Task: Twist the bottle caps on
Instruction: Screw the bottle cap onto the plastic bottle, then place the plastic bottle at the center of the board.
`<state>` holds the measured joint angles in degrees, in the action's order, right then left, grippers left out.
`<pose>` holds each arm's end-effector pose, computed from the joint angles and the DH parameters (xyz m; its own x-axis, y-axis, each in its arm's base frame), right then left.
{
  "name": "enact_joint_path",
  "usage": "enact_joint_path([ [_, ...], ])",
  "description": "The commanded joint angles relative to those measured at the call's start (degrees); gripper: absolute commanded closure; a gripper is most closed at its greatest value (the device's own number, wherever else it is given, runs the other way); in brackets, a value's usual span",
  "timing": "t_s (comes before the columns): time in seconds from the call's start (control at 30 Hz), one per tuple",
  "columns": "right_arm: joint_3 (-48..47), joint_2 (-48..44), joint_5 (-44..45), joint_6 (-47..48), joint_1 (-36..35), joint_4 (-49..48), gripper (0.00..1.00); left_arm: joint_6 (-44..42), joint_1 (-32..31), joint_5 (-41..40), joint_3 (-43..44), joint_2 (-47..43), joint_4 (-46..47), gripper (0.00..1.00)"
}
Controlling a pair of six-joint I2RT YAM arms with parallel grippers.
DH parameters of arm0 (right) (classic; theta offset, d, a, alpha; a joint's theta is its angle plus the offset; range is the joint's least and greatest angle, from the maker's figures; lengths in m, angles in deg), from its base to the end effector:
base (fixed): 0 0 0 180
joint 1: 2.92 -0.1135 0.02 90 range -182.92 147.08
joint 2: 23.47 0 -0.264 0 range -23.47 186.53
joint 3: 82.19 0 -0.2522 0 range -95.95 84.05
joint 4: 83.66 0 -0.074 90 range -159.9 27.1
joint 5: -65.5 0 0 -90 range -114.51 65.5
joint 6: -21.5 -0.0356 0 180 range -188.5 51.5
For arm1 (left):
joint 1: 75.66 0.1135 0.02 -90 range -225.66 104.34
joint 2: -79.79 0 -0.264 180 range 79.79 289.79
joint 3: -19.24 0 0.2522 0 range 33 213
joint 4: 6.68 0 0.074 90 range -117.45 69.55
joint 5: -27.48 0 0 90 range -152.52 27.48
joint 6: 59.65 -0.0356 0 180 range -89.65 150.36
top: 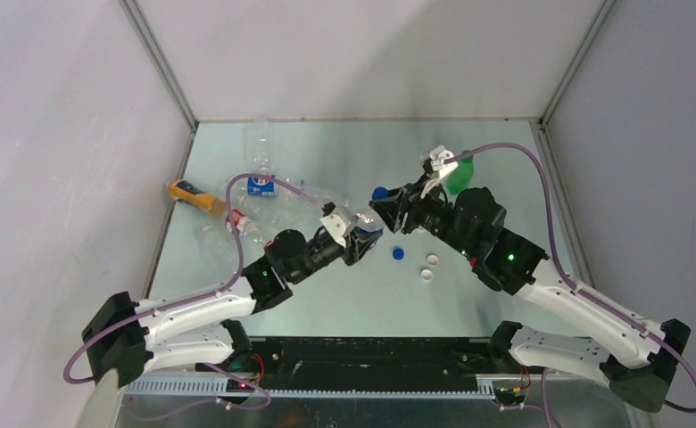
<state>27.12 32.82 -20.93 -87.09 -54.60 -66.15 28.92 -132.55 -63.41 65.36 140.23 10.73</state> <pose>0.1426 0.1768 0.3899 -0.2692 0.1725 -0.9475 -0.6949 0.6464 0.3151 0.1335 -0.2037 0.2867 0.0501 -0.0312 -0.9983 0.8281 0.5601 0.0241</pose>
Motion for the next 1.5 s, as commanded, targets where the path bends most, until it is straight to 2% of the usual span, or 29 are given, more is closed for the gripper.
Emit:
enact_joint_path([
  [0.0, 0.1, 1.4, -1.3, -0.1, -0.2, -2.8, 0.55, -0.7, -0.4, 4.5, 1.5, -0.1, 3.7, 0.88],
  [0.13, 0.1, 2.1, -1.8, -0.4, -0.1, -3.2, 0.54, -0.8, -0.4, 5.1, 1.4, -0.3, 3.9, 0.87],
  [0.2, 0.1, 2.3, -1.9, -0.3, 0.0, -3.2, 0.58, -0.8, -0.4, 5.4, 1.4, -0.4, 4.1, 0.86],
  [0.27, 0.1, 2.3, -2.0, -0.2, 0.3, -3.2, 0.73, -0.8, -0.4, 5.3, 1.4, -0.5, 4.1, 0.82],
  [0.3, 0.1, 2.3, -2.0, 0.0, 0.4, -3.2, 0.77, -0.7, -0.4, 4.8, 1.3, -0.6, 4.1, 0.77],
  [0.33, 0.1, 2.1, -2.3, 0.1, 0.8, -3.2, 0.86, -0.7, -0.4, 4.4, 1.2, -0.9, 4.1, 0.73],
  [0.37, 0.1, 1.9, -2.4, 0.5, 1.1, -3.1, 0.91, -0.6, -0.4, 3.2, 1.0, -1.0, 4.2, 0.6],
  [0.4, 0.1, 1.8, -2.6, 0.7, 1.7, -2.9, 0.99, -0.6, -0.2, 2.7, 0.8, -1.5, 4.2, 0.52],
  [0.43, 0.1, 1.4, -2.6, 1.2, 2.0, -2.2, 1.0, -0.6, -0.1, 1.6, 0.6, -1.7, 4.2, 0.38],
  [0.5, 0.1, 0.7, -2.6, 2.5, 3.8, -1.1, 1.0, -0.1, 0.3, -1.2, -0.1, -2.4, 3.9, 0.2],
  [0.6, 0.1, -0.6, -1.4, 6.0, 6.4, 1.1, 1.0, 1.0, 1.8, -3.8, -0.9, -3.9, 2.1, 0.05],
  [0.67, 0.1, -1.7, 0.0, 8.0, 9.4, 3.5, 1.0, 2.9, 2.8, -5.9, -1.5, -4.8, 0.6, 0.01],
  [0.8, 0.1, -4.3, 3.7, 11.7, 17.1, 8.5, 1.0, 4.2, 4.1, -11.5, -2.4, -7.1, -3.6, 0.0],
  [0.97, 0.5, -4.6, 9.7, 14.1, 29.4, 8.7, 1.0, 3.1, 4.2, -18.3, -1.8, -10.0, -10.4, 0.0],
  [1.07, 2.7, -3.6, 10.2, 14.4, 37.2, 1.8, 1.0, 2.6, 4.2, -22.6, -0.8, -10.9, -13.4, 0.0],
  [1.23, 4.7, 1.9, 9.1, 14.0, 44.8, -6.8, 1.0, -1.6, 4.2, -30.2, 2.3, -13.7, -20.4, 0.0],
  [1.33, 6.7, 6.6, 8.2, 13.8, 48.0, -14.1, 1.0, -5.5, 4.2, -28.9, 3.7, -15.5, -23.9, 0.0],
  [1.47, 7.7, 11.9, 7.4, 14.0, 50.0, -20.8, 1.0, -8.1, 4.3, -27.7, 3.3, -16.6, -24.1, 0.0],
])
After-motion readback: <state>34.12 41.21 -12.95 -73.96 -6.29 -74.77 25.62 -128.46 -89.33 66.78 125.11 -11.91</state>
